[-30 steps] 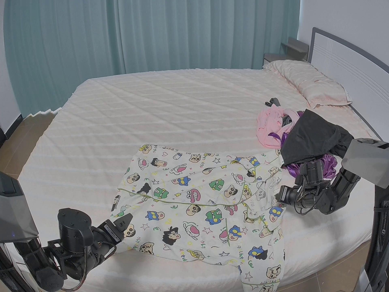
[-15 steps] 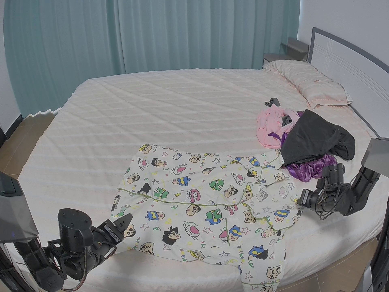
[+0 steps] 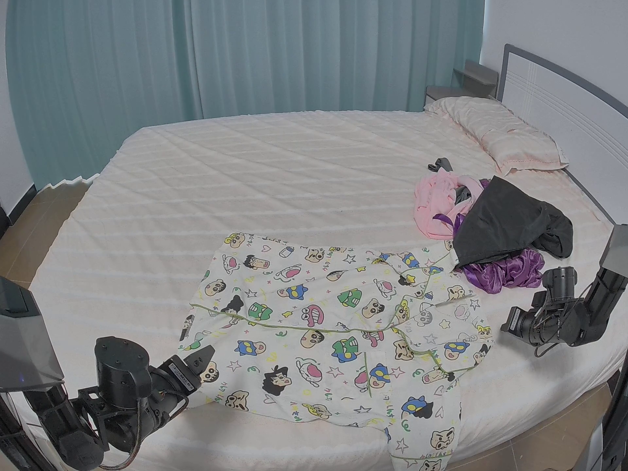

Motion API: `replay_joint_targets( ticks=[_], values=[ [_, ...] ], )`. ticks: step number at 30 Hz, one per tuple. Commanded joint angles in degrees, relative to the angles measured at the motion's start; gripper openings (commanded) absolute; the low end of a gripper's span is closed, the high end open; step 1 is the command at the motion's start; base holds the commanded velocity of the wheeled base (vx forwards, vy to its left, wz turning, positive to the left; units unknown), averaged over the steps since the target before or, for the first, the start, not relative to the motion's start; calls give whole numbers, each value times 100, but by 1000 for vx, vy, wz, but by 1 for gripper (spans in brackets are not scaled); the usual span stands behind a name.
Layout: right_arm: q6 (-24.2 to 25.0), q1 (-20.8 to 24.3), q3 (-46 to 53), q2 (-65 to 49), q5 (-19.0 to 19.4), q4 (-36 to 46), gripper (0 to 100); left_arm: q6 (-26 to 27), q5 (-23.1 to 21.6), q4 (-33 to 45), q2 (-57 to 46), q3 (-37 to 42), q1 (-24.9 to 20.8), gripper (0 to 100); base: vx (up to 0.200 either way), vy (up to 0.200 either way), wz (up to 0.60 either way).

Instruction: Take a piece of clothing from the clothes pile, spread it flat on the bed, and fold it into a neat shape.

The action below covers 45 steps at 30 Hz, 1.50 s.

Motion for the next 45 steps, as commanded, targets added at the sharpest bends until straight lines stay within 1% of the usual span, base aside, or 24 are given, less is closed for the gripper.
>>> replay_joint_targets(
  ticks=[1, 2, 3, 10, 13, 19, 26, 27, 33, 39, 40, 42, 45],
  values=[
    [7, -27, 60, -50, 149, -2, 0, -2, 6, -6, 34, 92, 0, 100, 0, 0, 0],
    [34, -36, 95, -103, 280, -2, 0, -2, 6, -6, 34, 92, 0, 100, 0, 0, 0],
    [51, -36, 95, -112, 316, -2, 100, -2, 6, -6, 34, 92, 0, 100, 0, 0, 0],
    [69, -106, -28, -41, 1168, -2, 100, -72, -12, -6, 34, 92, 0, 100, 0, 0, 0],
    [78, -89, -134, 64, 1362, -2, 100, -81, -12, -6, 34, 92, -9, 100, 0, 0, 0],
    [104, -36, -459, 363, 1423, 6, 100, -116, -20, -6, 34, 92, -9, 100, 0, 0, 0],
    [289, 263, -617, 530, 1432, 6, 100, -125, -20, -6, 34, 92, -9, 100, 0, 0, 0],
    [289, 324, -696, 539, 1432, 6, 0, -125, -20, -6, 34, 92, -9, 100, 0, 0, 0],
    [403, 342, -802, 574, 1423, 6, 0, -125, -20, -6, 34, 92, -9, 100, 0, 0, 0],
    [658, 113, -881, 512, 1405, -55, 0, -125, -20, -6, 43, 92, -9, 100, 0, 0, 0],
    [790, 17, -969, 503, 1370, -99, 0, -125, -20, -6, 34, 92, -9, 100, 0, 0, 0],
    [886, -80, -986, 486, 1362, -90, 0, -125, -20, -6, 43, 92, -9, 100, 0, 0, 0],
    [886, -150, -978, 486, 1362, -99, 0, -125, -20, -6, 43, 92, -9, 100, 0, 0, 0]
  ],
)
